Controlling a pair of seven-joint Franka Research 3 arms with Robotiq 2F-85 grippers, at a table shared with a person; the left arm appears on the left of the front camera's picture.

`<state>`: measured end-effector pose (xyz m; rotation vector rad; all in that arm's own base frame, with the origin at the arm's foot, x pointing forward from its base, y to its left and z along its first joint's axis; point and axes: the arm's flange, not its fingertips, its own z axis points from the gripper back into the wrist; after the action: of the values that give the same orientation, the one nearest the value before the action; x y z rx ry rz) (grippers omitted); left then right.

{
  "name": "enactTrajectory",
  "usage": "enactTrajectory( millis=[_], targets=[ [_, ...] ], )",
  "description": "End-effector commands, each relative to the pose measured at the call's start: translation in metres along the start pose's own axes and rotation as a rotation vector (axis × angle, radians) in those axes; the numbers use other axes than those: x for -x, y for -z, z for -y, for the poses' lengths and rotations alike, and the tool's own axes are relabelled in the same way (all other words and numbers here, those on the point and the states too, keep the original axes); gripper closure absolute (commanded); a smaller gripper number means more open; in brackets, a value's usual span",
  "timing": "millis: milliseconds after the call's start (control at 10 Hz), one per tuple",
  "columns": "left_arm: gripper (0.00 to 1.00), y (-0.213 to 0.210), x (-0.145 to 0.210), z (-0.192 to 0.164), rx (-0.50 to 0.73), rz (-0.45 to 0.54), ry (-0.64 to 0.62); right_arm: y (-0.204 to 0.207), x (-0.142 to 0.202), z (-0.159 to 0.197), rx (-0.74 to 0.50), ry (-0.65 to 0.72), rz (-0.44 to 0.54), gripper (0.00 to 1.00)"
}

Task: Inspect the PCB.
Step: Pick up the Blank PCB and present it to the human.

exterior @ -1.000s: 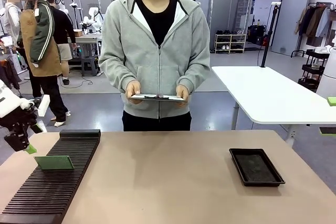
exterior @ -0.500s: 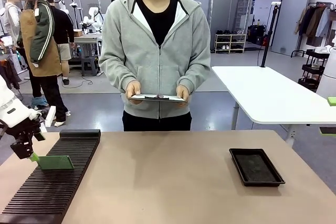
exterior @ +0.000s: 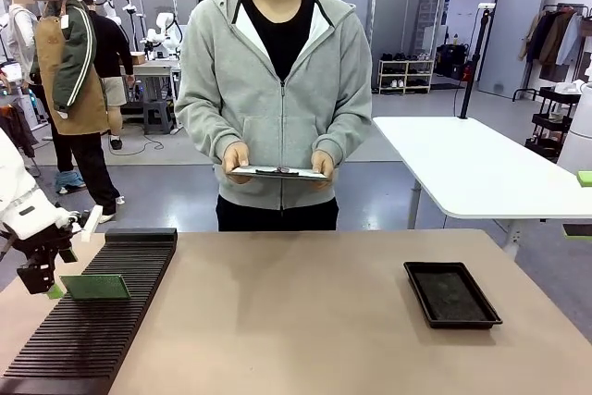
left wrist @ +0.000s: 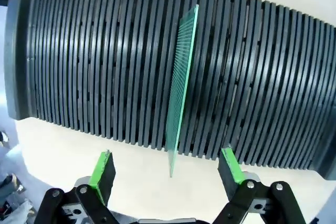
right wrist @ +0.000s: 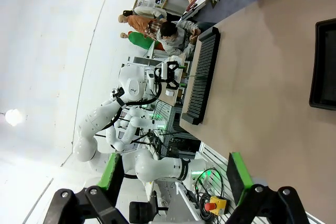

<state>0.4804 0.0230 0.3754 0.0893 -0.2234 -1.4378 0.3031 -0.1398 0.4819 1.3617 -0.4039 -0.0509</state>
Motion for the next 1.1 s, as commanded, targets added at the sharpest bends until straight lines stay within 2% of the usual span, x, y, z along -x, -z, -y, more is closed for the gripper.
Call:
enactTrajectory(
  millis=[0,100,400,500,600,700,800,900,1000],
  targets=[
    [0.0,0.012,-0.002,0.0,-0.015,-0.026,-0.006,-0.001,0.0,0.0,-0.004,-0.019,0.001,0.0],
    [0.0,0.018,-0.002,-0.003,0.031,-0.008,-0.035,-0.001,0.0,0.0,-0.004,-0.019,0.001,0.0],
    [0.0,0.026,-0.002,-0.004,0.036,-0.018,-0.042,-0.001,0.0,0.0,-0.004,-0.019,0.001,0.0],
    [0.04,0.026,-0.003,-0.003,0.034,-0.017,-0.036,-0.001,0.0,0.0,-0.004,-0.019,0.001,0.0],
    [0.16,0.027,-0.004,-0.004,0.029,-0.017,-0.042,-0.001,0.0,0.0,-0.004,-0.019,0.001,0.0],
    [0.25,0.028,-0.004,-0.006,0.029,-0.016,-0.055,-0.001,0.0,0.0,-0.004,-0.019,0.001,0.0],
    [0.43,0.029,-0.004,-0.006,0.028,-0.017,-0.047,-0.001,0.0,0.0,-0.004,-0.019,0.001,0.0],
    [0.69,0.03,-0.005,-0.008,0.017,-0.018,-0.059,-0.001,0.0,0.0,-0.004,-0.019,0.001,0.0],
    [1.0,0.03,-0.005,-0.009,0.012,-0.019,-0.066,-0.001,0.0,0.0,-0.004,-0.019,0.001,0.0]
  ],
)
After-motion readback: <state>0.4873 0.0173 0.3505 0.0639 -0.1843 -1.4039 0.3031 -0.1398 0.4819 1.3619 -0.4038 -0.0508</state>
